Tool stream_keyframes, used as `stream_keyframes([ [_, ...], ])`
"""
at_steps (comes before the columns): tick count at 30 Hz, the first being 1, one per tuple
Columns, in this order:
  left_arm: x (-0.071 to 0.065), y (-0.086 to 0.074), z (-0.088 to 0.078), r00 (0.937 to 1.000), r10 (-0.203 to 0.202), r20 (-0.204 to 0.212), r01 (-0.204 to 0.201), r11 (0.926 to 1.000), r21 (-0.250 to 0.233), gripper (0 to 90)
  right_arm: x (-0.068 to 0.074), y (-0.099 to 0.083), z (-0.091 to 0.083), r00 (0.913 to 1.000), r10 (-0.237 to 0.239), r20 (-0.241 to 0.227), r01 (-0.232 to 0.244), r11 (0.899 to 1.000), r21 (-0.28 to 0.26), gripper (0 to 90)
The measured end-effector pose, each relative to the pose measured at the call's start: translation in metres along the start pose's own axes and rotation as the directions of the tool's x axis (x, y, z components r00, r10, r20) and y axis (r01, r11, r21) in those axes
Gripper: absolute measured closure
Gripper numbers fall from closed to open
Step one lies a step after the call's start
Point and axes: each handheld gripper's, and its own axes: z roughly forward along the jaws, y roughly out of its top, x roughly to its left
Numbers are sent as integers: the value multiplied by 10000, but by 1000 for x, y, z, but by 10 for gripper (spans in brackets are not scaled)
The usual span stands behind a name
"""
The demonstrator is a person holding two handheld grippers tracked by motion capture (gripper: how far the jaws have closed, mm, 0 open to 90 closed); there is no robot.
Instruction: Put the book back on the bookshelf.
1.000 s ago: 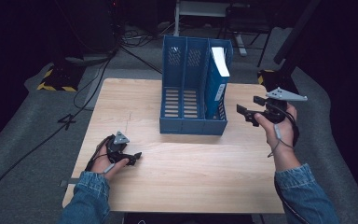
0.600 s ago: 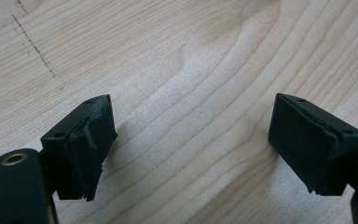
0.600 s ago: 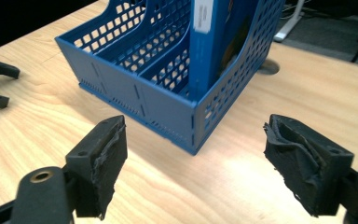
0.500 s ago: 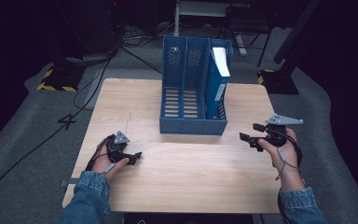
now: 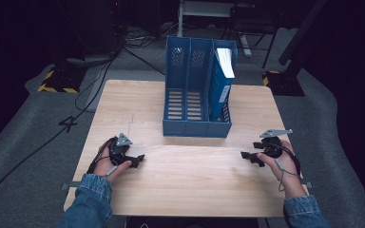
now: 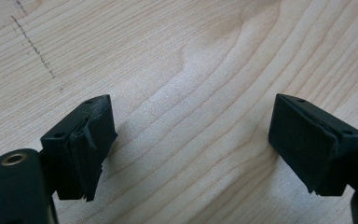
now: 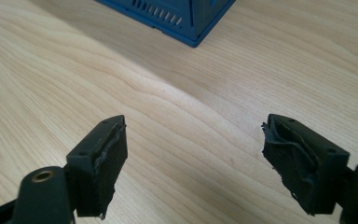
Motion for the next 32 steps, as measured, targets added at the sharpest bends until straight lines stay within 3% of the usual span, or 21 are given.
stream_keyframes([
  [9, 0, 0, 0, 10000, 1, 2, -1, 10000, -3, 152, 2, -15, 16, 9991, -419, 53, 418, 9988, 239, 213],
  [17, 0, 0, 0, 10000, -1, 1, 1, 10000, -1, 152, 5, -24, 29, 9954, -941, 183, 942, 9955, -37, 175],
  [22, 0, 0, 0, 10000, 0, 0, 0, 10000, 0, 152, 6, -27, 38, 9935, -908, 680, 957, 9927, -728, 98],
  [32, -1, 0, 0, 10000, -27, 11, 27, 10000, 25, 153, 6, -27, 38, 9937, -926, 630, 970, 9928, -708, 94],
])
